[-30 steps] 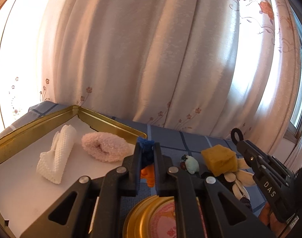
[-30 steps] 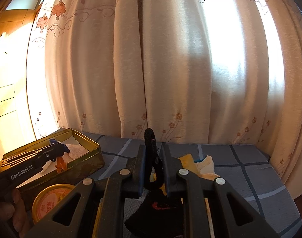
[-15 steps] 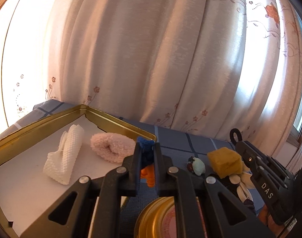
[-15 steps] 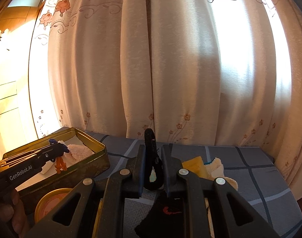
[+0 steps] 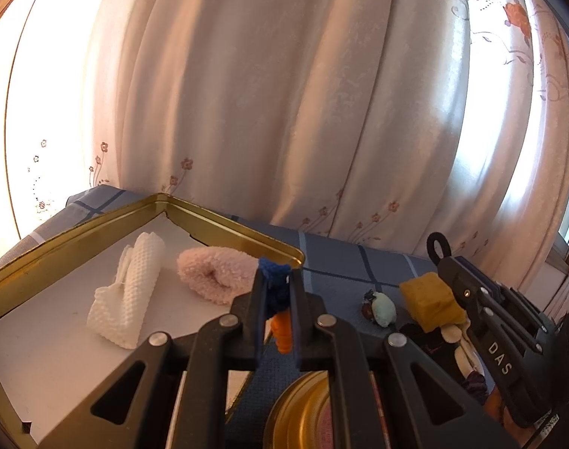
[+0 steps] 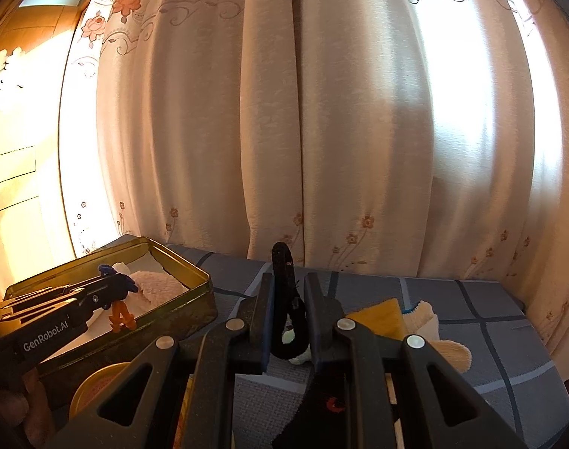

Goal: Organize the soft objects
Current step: 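Carry the blue-and-orange plush with the left tool while the right tool carries the black cord over the tin box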

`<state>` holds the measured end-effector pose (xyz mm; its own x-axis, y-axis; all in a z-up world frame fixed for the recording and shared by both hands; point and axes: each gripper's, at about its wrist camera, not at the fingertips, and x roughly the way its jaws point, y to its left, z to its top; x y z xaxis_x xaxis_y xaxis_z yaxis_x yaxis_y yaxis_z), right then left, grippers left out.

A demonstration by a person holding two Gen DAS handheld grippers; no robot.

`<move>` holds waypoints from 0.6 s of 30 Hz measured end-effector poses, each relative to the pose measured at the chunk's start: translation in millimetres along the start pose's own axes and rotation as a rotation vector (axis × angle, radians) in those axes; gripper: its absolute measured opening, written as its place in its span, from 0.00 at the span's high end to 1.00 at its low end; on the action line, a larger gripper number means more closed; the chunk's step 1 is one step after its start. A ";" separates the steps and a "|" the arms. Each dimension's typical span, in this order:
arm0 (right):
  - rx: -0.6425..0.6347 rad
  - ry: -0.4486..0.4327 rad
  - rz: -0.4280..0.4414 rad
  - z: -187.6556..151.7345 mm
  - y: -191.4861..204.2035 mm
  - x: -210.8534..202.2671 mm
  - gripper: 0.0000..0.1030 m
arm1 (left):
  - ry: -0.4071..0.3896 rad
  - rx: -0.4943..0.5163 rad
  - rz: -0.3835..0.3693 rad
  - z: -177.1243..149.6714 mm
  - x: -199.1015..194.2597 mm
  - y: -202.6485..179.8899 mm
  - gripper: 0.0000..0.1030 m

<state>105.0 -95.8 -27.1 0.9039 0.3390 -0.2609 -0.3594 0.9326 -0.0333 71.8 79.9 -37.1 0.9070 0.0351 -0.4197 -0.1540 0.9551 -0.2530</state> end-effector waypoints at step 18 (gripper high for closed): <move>-0.046 0.063 0.010 2.1 13.1 14.0 0.83 | 0.070 0.023 0.023 0.8 10.8 -2.9 0.92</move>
<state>113.5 -78.6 -29.2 0.8844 0.3387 -0.3211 -0.3801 0.9219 -0.0745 82.4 77.8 -40.3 0.8736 0.0377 -0.4852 -0.1651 0.9608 -0.2227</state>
